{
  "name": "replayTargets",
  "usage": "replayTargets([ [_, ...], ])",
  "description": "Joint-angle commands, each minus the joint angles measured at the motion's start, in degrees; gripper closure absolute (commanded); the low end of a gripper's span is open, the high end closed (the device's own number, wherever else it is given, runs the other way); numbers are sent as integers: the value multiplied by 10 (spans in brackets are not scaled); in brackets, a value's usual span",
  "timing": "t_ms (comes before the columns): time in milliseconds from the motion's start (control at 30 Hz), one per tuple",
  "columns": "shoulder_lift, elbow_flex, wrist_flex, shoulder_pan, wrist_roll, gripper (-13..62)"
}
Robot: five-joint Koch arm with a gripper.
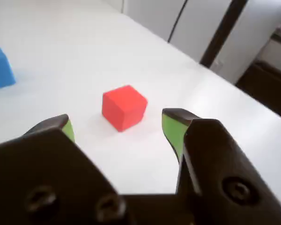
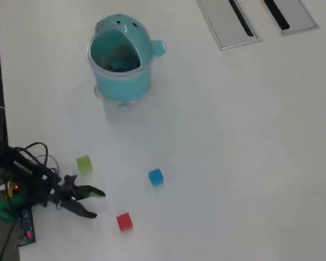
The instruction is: Grasp RGB lego blocks and put them in the bin one by one.
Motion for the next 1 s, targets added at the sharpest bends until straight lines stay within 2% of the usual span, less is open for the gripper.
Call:
replayTargets([
  [0,-8,-42,19,-4,8,156],
  [400,-98,-173,61,11,4,156],
  [633,-88,-268,226,11,-30,157],
  [967,-83,-323,308,18,-91,150],
])
